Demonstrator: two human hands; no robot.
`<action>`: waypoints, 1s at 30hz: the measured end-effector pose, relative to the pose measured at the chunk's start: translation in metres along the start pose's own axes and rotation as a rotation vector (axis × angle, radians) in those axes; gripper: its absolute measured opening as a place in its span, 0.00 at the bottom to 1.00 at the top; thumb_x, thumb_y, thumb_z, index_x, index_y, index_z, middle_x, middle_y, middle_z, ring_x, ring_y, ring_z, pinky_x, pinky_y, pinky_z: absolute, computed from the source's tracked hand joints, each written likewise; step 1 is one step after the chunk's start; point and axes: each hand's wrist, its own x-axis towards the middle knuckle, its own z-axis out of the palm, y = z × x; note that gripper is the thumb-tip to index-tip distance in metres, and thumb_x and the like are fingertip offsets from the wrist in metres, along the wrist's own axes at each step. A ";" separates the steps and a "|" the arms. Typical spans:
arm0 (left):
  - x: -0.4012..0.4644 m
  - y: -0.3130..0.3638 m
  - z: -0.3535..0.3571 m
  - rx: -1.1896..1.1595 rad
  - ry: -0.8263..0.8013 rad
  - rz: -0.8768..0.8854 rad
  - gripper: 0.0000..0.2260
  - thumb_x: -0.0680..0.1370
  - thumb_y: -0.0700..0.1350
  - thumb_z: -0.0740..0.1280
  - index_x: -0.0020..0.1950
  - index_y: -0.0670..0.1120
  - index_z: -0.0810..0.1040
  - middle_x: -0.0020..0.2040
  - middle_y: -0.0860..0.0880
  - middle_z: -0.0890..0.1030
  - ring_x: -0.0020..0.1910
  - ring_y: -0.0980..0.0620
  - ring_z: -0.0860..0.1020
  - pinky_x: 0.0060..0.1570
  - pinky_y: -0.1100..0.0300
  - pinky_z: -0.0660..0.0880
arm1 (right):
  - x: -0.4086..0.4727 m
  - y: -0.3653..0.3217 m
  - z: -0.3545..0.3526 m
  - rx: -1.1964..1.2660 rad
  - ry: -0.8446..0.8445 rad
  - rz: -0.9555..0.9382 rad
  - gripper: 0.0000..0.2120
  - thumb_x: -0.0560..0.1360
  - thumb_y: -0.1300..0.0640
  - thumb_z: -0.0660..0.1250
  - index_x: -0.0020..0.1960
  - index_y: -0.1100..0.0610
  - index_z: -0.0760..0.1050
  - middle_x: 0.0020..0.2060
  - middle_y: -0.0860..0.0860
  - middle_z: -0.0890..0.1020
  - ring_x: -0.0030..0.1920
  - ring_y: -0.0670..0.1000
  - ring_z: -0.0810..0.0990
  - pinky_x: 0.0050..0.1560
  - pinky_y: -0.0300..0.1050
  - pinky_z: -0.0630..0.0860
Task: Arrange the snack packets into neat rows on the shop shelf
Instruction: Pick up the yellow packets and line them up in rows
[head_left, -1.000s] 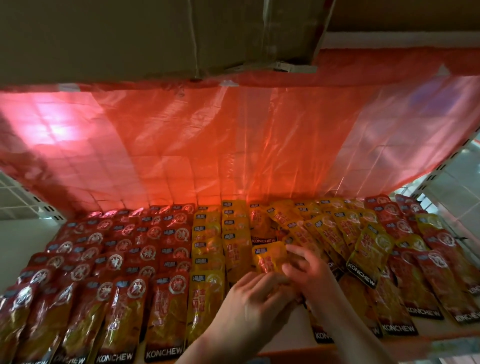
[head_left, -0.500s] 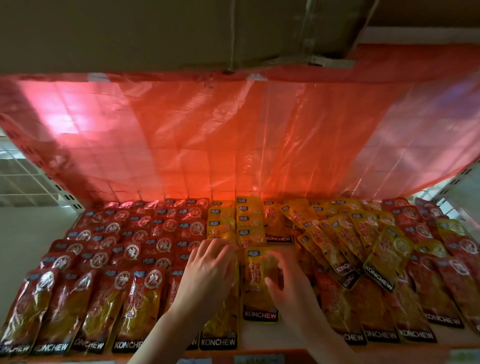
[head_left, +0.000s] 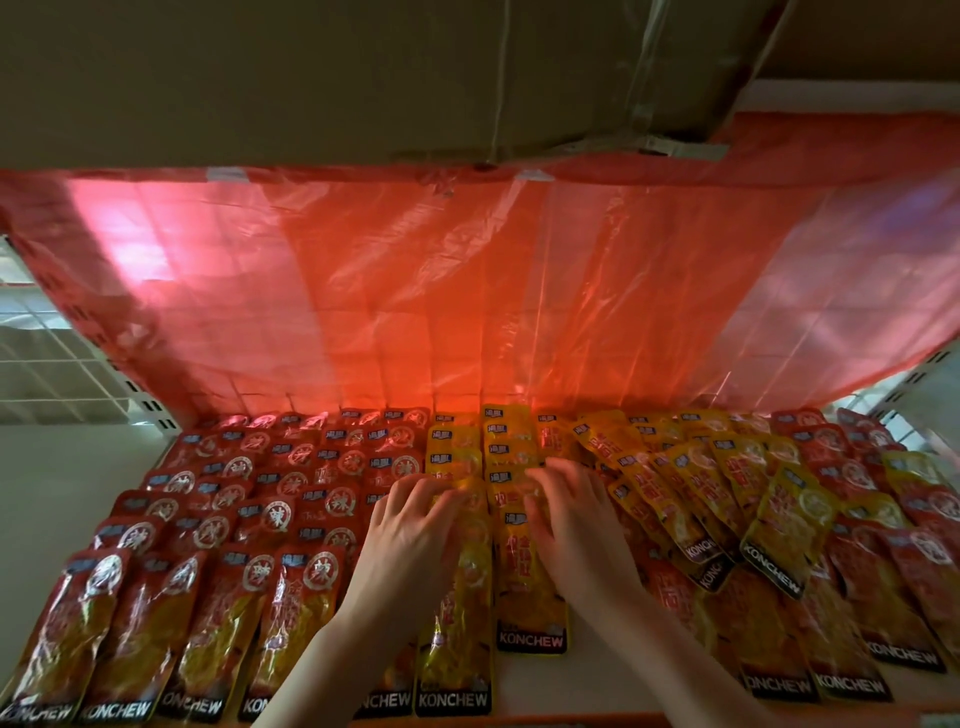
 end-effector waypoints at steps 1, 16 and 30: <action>0.003 -0.001 -0.002 -0.001 0.008 -0.008 0.17 0.69 0.42 0.74 0.56 0.48 0.77 0.54 0.51 0.78 0.57 0.46 0.75 0.51 0.48 0.77 | 0.007 -0.002 0.005 0.006 -0.049 0.000 0.18 0.79 0.51 0.59 0.67 0.55 0.69 0.66 0.51 0.70 0.68 0.51 0.66 0.67 0.47 0.67; -0.001 0.004 0.000 -0.033 0.029 0.014 0.15 0.70 0.42 0.73 0.56 0.48 0.77 0.53 0.51 0.79 0.55 0.47 0.76 0.50 0.52 0.77 | 0.015 -0.011 0.048 -0.084 -0.107 0.042 0.36 0.78 0.38 0.34 0.71 0.57 0.65 0.70 0.54 0.68 0.70 0.55 0.65 0.67 0.52 0.67; 0.009 0.049 0.012 -0.213 -0.044 0.071 0.15 0.76 0.52 0.55 0.56 0.51 0.77 0.53 0.54 0.79 0.54 0.52 0.72 0.51 0.55 0.74 | -0.023 0.026 -0.030 -0.108 0.235 0.045 0.13 0.75 0.55 0.58 0.53 0.57 0.78 0.52 0.51 0.78 0.55 0.54 0.76 0.53 0.50 0.75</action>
